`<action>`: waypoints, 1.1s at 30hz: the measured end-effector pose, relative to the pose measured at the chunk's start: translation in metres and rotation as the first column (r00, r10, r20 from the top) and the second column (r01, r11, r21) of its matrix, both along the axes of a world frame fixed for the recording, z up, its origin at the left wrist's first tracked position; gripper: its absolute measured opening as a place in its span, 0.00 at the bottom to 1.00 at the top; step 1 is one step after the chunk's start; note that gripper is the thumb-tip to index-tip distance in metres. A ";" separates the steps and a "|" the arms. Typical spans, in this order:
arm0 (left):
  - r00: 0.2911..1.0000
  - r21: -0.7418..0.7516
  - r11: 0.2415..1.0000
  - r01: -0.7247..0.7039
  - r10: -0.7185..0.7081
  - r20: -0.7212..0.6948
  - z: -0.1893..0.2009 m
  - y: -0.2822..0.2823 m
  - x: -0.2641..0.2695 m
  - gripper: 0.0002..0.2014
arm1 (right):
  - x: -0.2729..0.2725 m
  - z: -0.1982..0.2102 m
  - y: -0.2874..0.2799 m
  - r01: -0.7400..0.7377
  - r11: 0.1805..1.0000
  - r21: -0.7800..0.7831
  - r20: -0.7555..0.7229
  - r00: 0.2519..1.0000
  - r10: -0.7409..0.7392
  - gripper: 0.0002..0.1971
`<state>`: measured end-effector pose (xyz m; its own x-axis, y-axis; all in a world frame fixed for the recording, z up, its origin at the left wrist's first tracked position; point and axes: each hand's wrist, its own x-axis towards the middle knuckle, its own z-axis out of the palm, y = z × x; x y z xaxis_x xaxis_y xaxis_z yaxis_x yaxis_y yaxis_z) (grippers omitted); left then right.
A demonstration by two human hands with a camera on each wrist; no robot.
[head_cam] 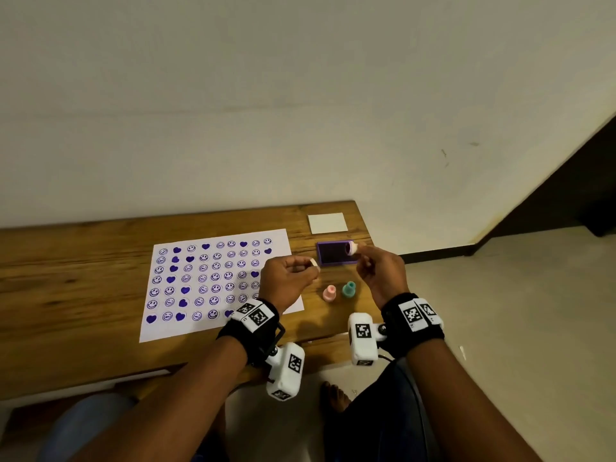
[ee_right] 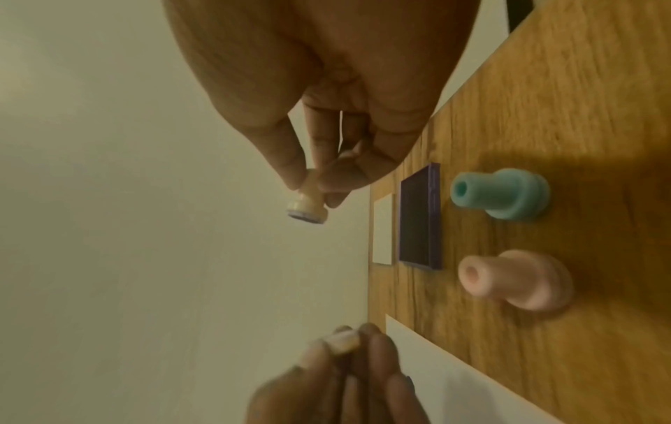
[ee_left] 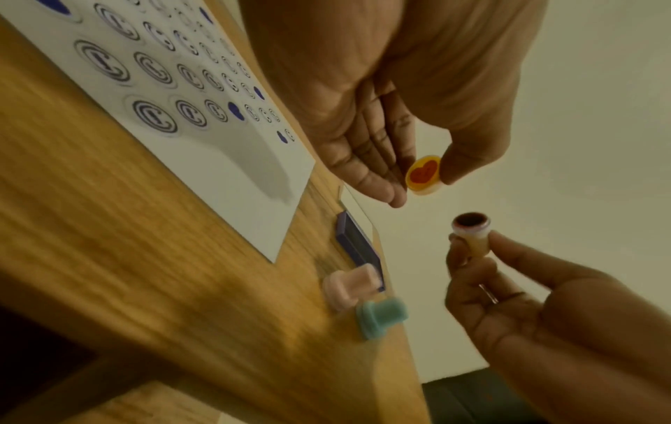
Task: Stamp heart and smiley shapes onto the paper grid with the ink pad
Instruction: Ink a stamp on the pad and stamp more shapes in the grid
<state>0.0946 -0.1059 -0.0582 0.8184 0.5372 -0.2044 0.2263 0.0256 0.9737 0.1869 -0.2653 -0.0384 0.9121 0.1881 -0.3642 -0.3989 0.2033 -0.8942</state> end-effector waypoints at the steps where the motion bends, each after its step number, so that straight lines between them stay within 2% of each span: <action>1: 0.999 0.074 0.997 0.034 -0.033 -0.026 -0.004 0.002 0.000 0.08 | 0.003 0.001 -0.003 0.020 1.000 0.006 -0.011 1.000 -0.020 0.10; 3: 0.990 0.180 0.975 0.130 -0.116 -0.083 -0.010 0.002 -0.001 0.13 | 0.009 -0.001 -0.009 0.018 0.999 -0.040 0.008 1.000 -0.017 0.08; 5: 0.980 0.210 0.959 0.188 -0.170 -0.104 -0.011 0.000 0.001 0.16 | 0.013 -0.004 -0.013 -0.012 0.987 -0.159 0.062 0.998 0.022 0.06; 10: 0.970 0.282 0.929 0.239 -0.213 -0.119 -0.015 -0.001 0.012 0.21 | 0.028 -0.017 -0.011 -0.051 0.898 -0.438 0.185 0.972 0.146 0.05; 17: 0.955 0.310 0.906 0.289 -0.249 -0.163 -0.033 -0.005 0.027 0.22 | 0.047 -0.018 0.006 -0.027 0.664 -0.748 0.267 0.903 0.337 0.13; 19: 0.959 0.322 0.906 0.276 -0.237 -0.153 -0.037 -0.007 0.031 0.21 | 0.049 -0.013 0.012 -0.022 0.572 -0.820 0.267 0.869 0.416 0.14; 22: 0.962 0.368 0.890 0.268 -0.231 -0.144 -0.042 -0.008 0.033 0.20 | 0.053 -0.012 0.021 -0.009 0.470 -0.883 0.256 0.830 0.496 0.14; 27: 0.964 0.534 0.803 0.264 -0.227 -0.135 -0.048 -0.007 0.032 0.13 | 0.055 -0.015 0.033 -0.020 0.408 -0.913 0.221 0.816 0.535 0.12; 33: 0.952 0.562 0.769 0.305 -0.222 -0.213 -0.046 -0.004 0.036 0.17 | 0.053 -0.026 0.044 -0.036 0.265 -0.964 0.124 0.816 0.564 0.08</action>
<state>0.1304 -0.1097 -0.1044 0.9345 0.3541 -0.0358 0.2613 -0.6146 0.7443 0.2400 -0.2216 -0.0640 0.9477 0.2797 -0.1540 0.1826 -0.8704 -0.4572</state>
